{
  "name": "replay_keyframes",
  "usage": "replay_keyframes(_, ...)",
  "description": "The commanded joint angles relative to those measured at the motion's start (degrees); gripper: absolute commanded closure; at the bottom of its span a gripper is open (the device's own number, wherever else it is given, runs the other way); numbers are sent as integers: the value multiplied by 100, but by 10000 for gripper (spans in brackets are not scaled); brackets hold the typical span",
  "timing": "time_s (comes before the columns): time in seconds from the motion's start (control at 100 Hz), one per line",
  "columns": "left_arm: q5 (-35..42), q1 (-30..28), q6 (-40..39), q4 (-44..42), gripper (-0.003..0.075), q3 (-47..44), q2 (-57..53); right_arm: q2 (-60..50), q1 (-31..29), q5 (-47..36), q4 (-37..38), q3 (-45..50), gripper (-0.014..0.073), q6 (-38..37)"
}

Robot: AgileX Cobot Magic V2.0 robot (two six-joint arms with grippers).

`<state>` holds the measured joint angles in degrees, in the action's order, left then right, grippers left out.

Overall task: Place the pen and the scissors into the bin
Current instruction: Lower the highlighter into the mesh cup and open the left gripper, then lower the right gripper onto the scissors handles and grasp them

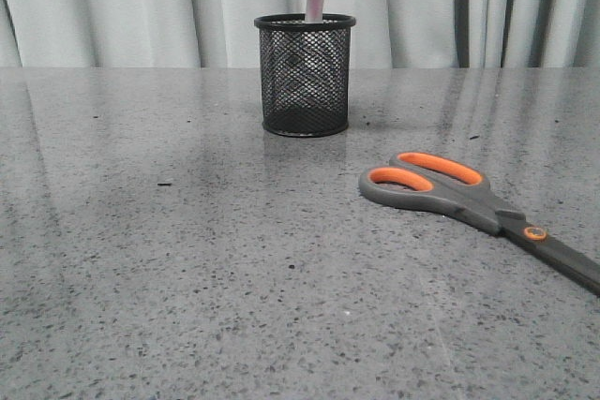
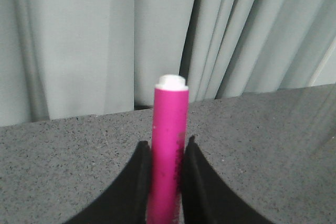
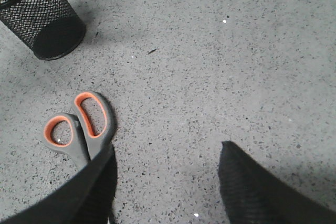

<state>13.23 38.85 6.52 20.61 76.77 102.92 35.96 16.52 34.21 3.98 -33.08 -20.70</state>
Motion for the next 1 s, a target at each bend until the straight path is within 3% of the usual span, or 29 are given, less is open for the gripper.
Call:
replay_keyframes(0.0,462,29,-4,17,723,174,-258,25,19,-330,46,-209,209,54)
replay_keyframes(0.08,482,29,11,6,638,174,-258,25,19,-330,46,-209,209,54)
replay_keyframes(0.23,482,-46,70,-5,353,174,-294,25,19,-352,46,-209,209,54)
replay_keyframes(0.3,402,-98,84,-5,289,174,-438,25,19,-363,46,-209,209,54)
replay_keyframes(0.44,-408,-286,409,-50,310,174,-1186,25,23,-294,-20,-314,209,268)
replay_keyframes(0.61,-2531,-447,812,-355,335,150,-2525,108,173,-265,-928,-885,209,2132)
replay_keyframes(0.68,-3038,-455,812,-474,335,-13,-3112,314,330,-228,-1258,-1221,209,2695)
replay_keyframes(0.81,-3224,-445,812,-489,335,-696,-4290,1033,760,145,-1358,-1885,209,2913)
replay_keyframes(0.99,-3203,-445,812,-500,335,-1831,-5845,2462,1575,862,-935,-2447,209,2901)
